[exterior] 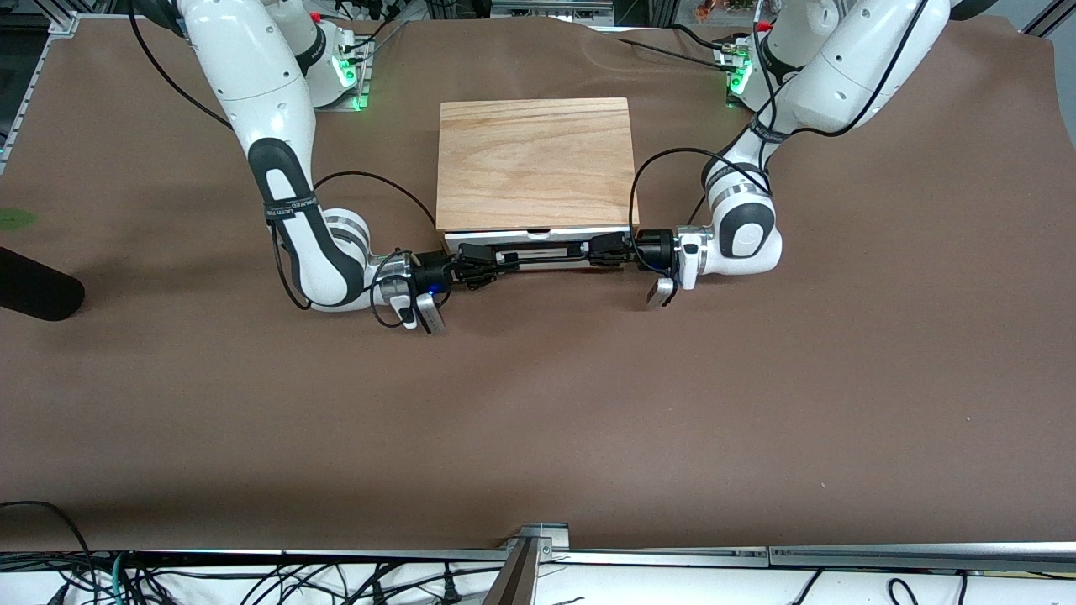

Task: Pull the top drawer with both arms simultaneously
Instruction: 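Pull the handle outward with both grippers to slide the drawer open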

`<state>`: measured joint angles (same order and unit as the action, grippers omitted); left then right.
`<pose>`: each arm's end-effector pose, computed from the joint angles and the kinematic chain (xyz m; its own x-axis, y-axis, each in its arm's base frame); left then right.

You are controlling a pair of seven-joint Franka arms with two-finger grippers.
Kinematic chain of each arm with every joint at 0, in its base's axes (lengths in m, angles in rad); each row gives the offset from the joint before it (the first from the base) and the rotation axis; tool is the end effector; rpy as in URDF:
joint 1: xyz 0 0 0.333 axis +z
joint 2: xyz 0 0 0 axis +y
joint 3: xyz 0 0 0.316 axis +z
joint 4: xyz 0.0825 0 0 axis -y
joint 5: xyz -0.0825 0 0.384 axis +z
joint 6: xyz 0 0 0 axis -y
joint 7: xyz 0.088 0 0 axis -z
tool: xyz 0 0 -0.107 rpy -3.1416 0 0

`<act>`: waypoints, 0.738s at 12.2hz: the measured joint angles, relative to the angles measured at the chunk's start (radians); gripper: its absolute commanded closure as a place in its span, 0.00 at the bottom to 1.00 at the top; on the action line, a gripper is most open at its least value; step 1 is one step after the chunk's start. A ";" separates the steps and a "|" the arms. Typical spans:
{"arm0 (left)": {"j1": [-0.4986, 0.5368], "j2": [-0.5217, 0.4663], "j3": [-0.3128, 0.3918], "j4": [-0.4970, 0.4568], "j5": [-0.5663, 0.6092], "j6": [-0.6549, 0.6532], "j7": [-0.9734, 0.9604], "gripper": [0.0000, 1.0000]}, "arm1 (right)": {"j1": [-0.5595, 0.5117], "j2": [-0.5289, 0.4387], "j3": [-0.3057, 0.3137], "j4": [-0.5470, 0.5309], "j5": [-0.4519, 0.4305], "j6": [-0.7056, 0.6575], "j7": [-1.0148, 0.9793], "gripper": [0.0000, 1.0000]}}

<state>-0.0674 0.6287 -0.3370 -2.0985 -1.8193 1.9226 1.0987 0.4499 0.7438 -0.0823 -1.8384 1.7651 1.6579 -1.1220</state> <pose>0.4845 -0.2851 0.1514 0.9942 0.0239 -0.1049 0.1056 -0.0295 0.9940 0.5371 0.3145 0.1518 0.9774 0.1793 0.1121 0.1149 -0.0053 -0.9934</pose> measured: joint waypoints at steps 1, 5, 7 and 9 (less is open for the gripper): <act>0.001 0.003 0.000 0.004 0.001 0.000 -0.004 1.00 | -0.001 0.004 0.000 0.007 -0.002 0.000 0.008 0.87; 0.005 0.023 0.003 0.053 0.033 0.010 -0.055 1.00 | -0.009 0.030 -0.001 0.059 -0.006 0.003 0.040 0.87; 0.006 0.037 0.004 0.087 0.050 0.023 -0.082 1.00 | -0.013 0.046 -0.001 0.093 -0.006 0.012 0.059 0.87; 0.007 0.048 0.007 0.111 0.058 0.029 -0.101 1.00 | -0.018 0.064 -0.001 0.124 -0.006 0.014 0.074 0.87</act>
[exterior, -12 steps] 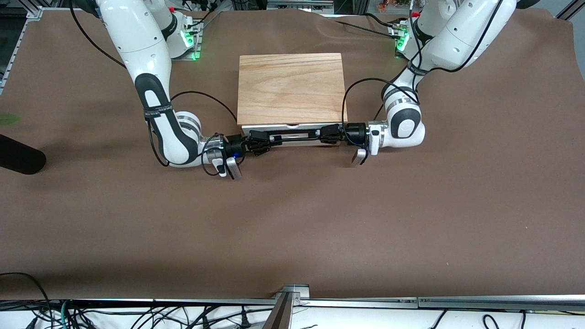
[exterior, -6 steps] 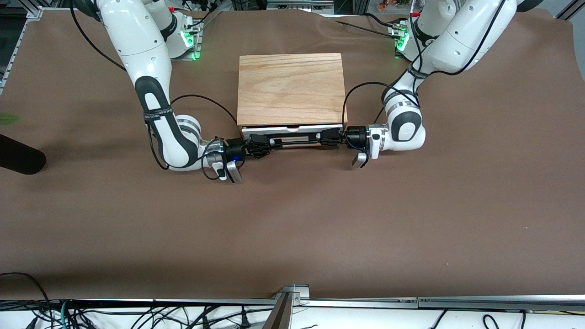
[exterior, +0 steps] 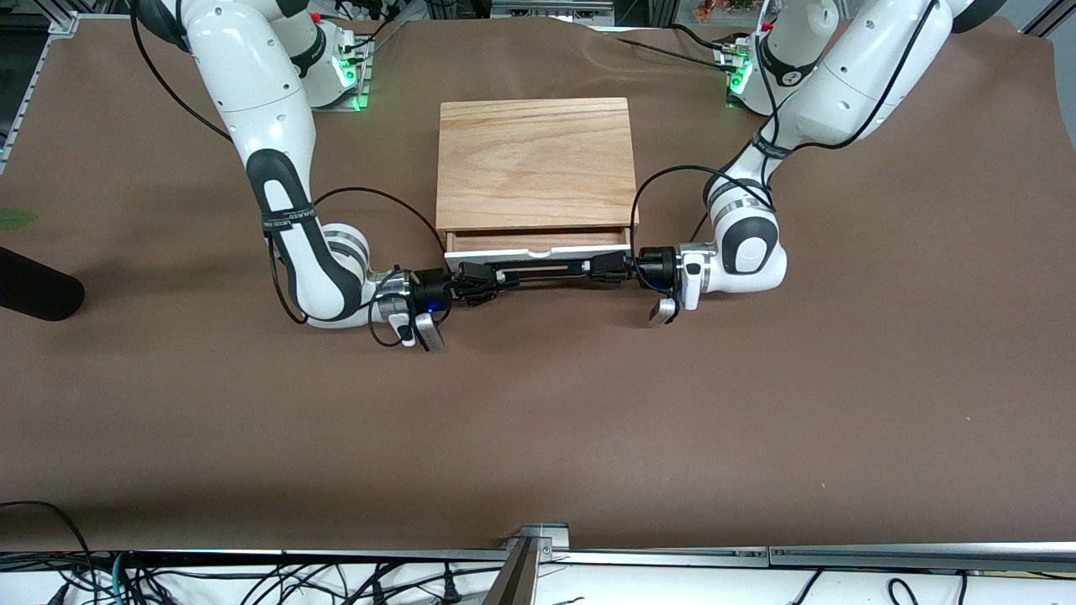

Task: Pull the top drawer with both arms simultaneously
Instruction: 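Pull the handle outward with both grippers to slide the drawer open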

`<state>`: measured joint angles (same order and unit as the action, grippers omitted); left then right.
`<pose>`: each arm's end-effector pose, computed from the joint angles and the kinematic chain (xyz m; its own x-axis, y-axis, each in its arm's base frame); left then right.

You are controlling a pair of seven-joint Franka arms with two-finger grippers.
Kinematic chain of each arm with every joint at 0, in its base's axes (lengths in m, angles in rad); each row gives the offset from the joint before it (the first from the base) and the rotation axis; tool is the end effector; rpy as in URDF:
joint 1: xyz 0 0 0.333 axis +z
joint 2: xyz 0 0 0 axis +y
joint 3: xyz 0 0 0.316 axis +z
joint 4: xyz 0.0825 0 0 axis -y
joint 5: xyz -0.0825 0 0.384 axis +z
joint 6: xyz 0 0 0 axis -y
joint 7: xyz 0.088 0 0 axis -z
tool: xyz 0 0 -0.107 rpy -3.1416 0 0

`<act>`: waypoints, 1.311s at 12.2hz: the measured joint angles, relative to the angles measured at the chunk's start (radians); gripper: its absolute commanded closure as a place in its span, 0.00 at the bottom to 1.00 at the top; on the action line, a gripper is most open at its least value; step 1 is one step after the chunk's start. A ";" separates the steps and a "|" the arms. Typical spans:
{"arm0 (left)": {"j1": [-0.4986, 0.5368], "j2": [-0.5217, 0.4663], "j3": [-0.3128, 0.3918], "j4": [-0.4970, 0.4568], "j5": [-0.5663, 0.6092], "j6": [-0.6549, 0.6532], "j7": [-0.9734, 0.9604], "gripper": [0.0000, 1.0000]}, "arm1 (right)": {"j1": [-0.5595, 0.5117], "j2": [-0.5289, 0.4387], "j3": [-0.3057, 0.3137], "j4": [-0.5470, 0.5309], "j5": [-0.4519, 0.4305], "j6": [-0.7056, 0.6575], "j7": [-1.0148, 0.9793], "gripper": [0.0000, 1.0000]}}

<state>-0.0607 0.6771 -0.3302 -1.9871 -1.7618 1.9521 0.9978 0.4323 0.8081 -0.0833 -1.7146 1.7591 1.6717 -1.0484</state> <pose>0.5218 -0.2831 0.1553 0.9909 0.0259 -0.1318 0.1329 -0.0475 0.9900 0.5715 0.3163 0.1529 0.9815 0.1645 0.0983 0.1023 -0.0159 -0.9946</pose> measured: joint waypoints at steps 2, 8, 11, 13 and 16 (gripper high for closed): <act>0.000 0.005 0.001 0.019 0.023 0.008 -0.038 1.00 | -0.003 0.013 0.000 0.023 -0.003 -0.003 0.019 0.87; 0.000 0.034 0.008 0.098 0.081 0.014 -0.133 1.00 | -0.012 0.043 0.000 0.090 -0.004 0.010 0.060 0.87; -0.002 0.055 0.015 0.131 0.094 0.014 -0.159 1.00 | -0.015 0.065 0.000 0.125 -0.004 0.017 0.074 0.87; -0.006 0.073 0.022 0.156 0.098 0.013 -0.172 1.00 | -0.019 0.088 0.000 0.158 -0.003 0.019 0.084 0.87; -0.007 0.081 0.025 0.170 0.104 0.012 -0.186 1.00 | -0.021 0.100 0.001 0.177 -0.003 0.017 0.098 0.87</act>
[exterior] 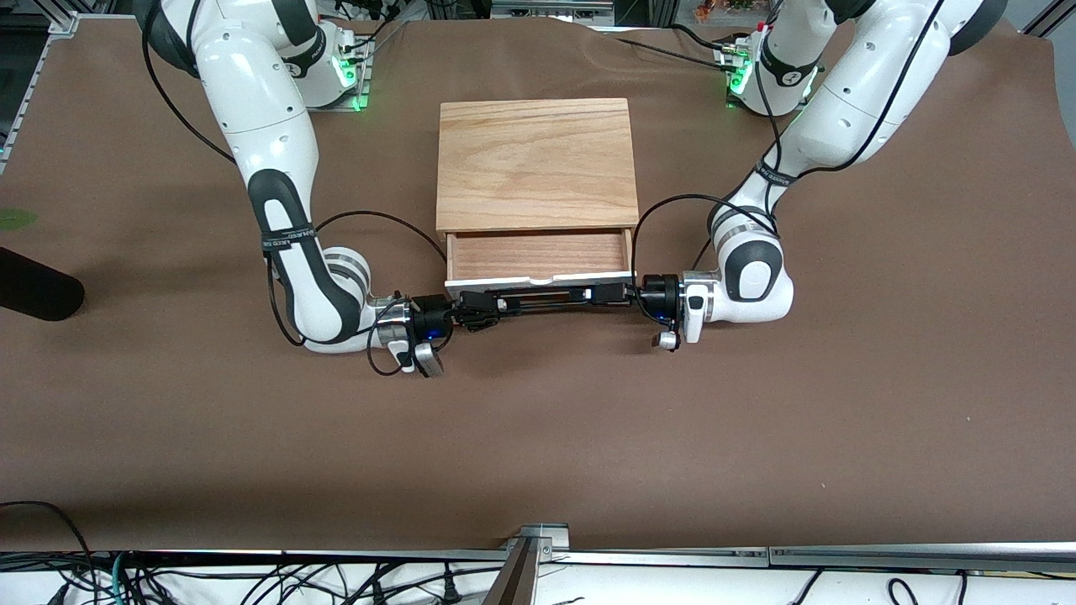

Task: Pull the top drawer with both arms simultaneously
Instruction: 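Pull the handle outward with both grippers to slide the drawer open, then open the right gripper and back away while the left gripper releases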

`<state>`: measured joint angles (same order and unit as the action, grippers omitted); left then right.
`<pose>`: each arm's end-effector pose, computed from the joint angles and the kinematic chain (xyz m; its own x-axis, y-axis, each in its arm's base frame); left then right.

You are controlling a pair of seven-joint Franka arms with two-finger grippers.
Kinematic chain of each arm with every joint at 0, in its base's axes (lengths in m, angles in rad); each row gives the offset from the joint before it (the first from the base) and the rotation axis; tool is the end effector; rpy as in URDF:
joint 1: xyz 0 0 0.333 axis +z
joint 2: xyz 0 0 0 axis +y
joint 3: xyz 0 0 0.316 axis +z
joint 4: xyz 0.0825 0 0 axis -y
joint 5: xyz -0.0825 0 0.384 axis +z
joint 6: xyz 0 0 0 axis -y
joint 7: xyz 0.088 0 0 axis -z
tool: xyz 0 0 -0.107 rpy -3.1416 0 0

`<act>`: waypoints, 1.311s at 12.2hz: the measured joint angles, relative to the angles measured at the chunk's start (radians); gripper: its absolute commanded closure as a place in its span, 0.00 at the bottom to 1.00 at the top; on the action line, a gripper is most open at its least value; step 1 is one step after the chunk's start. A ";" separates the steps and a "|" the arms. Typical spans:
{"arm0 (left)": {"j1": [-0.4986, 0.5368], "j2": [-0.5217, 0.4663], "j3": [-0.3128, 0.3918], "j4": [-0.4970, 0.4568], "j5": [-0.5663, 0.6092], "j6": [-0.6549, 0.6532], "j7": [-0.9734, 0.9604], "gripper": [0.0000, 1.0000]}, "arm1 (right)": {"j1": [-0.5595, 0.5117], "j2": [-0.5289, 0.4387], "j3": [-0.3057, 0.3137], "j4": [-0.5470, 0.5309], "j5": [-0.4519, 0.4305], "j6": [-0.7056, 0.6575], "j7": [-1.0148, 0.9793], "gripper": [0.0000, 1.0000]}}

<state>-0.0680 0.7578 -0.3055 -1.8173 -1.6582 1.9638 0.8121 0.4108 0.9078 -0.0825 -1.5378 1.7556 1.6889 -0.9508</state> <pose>0.5713 -0.2803 0.1583 0.9792 0.0075 -0.2029 0.2029 -0.0773 0.9762 0.6141 0.3194 0.1506 0.9865 0.1445 0.0776 0.0821 -0.0250 -0.9963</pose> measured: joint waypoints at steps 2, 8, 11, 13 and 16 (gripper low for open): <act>-0.001 0.002 0.002 0.006 0.000 0.000 0.000 0.97 | 0.000 0.003 0.000 0.007 0.000 0.004 0.001 0.87; -0.001 0.004 0.006 0.002 0.001 0.003 -0.045 0.00 | -0.045 0.007 -0.010 0.070 0.036 0.085 0.043 0.00; 0.005 0.003 0.011 -0.008 0.001 0.003 -0.059 0.00 | -0.049 0.007 -0.029 0.087 0.018 0.115 0.051 0.00; 0.007 -0.002 0.011 -0.009 0.001 0.003 -0.066 0.00 | -0.041 -0.011 -0.083 0.114 -0.103 0.127 0.150 0.00; 0.018 -0.021 0.034 -0.017 0.053 -0.003 -0.095 0.00 | -0.043 -0.119 -0.190 0.141 -0.416 0.127 0.341 0.00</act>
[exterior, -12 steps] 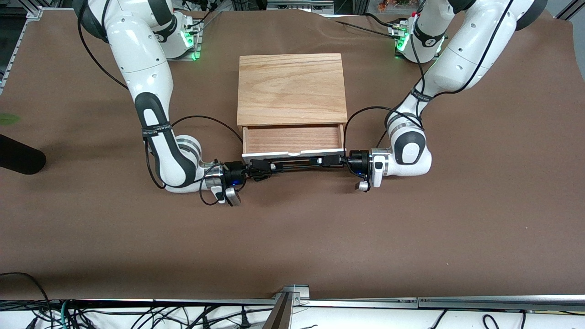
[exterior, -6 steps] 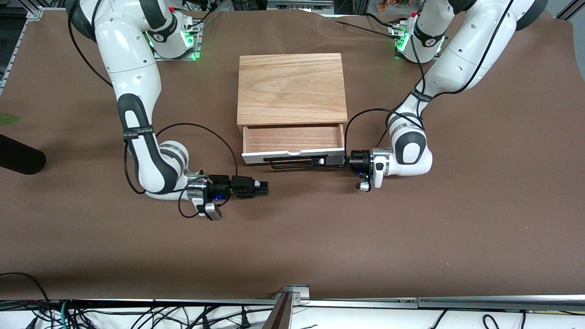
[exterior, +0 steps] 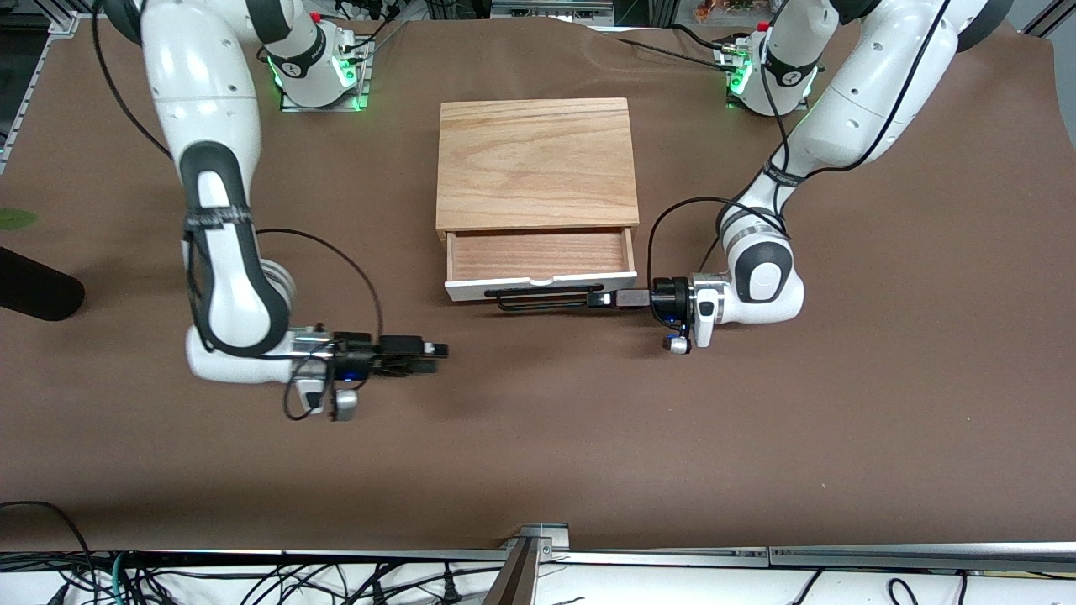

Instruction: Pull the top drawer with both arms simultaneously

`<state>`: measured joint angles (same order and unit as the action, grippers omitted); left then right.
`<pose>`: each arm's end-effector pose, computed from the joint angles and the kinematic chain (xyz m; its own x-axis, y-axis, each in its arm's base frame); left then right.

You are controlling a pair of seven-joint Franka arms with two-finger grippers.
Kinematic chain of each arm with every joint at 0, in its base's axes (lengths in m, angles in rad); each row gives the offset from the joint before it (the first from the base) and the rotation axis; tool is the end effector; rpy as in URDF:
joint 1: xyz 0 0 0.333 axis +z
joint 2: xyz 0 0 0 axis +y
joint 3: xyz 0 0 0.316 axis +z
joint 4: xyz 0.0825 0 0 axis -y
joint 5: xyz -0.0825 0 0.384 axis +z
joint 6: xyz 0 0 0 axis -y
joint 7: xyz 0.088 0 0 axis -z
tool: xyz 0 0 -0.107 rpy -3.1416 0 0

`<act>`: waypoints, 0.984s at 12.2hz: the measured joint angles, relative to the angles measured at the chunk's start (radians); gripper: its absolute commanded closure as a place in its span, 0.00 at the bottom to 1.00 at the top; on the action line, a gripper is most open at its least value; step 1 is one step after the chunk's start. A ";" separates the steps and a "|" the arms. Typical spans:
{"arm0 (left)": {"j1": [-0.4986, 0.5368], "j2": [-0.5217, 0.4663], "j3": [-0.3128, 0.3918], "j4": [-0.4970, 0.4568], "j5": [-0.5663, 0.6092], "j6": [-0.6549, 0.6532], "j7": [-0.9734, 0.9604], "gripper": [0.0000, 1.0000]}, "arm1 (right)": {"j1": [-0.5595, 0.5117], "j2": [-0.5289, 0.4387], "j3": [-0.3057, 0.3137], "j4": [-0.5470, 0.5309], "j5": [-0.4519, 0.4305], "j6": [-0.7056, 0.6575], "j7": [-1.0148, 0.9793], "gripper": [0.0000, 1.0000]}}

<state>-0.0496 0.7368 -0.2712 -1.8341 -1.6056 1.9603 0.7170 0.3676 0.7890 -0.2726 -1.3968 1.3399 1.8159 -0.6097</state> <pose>0.5774 -0.2510 0.1579 0.9619 0.0245 -0.2724 0.2733 -0.1246 0.9538 0.7023 0.1919 0.2626 0.9906 0.1210 0.0634 0.1147 -0.4852 -0.8669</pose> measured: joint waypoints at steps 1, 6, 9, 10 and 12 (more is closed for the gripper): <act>0.004 -0.019 0.024 0.002 0.058 -0.004 -0.041 0.00 | -0.002 -0.046 -0.030 0.000 -0.124 -0.001 0.048 0.00; 0.046 -0.210 0.102 0.000 0.334 -0.012 -0.224 0.00 | -0.001 -0.169 -0.114 -0.003 -0.625 -0.019 0.223 0.00; 0.072 -0.344 0.146 -0.032 0.603 -0.013 -0.315 0.00 | -0.001 -0.222 -0.138 0.012 -0.919 -0.058 0.310 0.00; 0.085 -0.402 0.148 -0.037 0.734 -0.016 -0.374 0.00 | 0.000 -0.240 -0.142 0.041 -1.001 -0.104 0.321 0.00; 0.097 -0.533 0.148 -0.045 0.997 -0.045 -0.470 0.00 | 0.001 -0.261 -0.169 0.129 -1.073 -0.199 0.332 0.00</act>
<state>0.0474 0.2036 -0.1229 -1.8787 -0.6090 1.9149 0.2469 0.3682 0.5275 -0.4414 -1.2679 0.2669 1.6167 -0.2776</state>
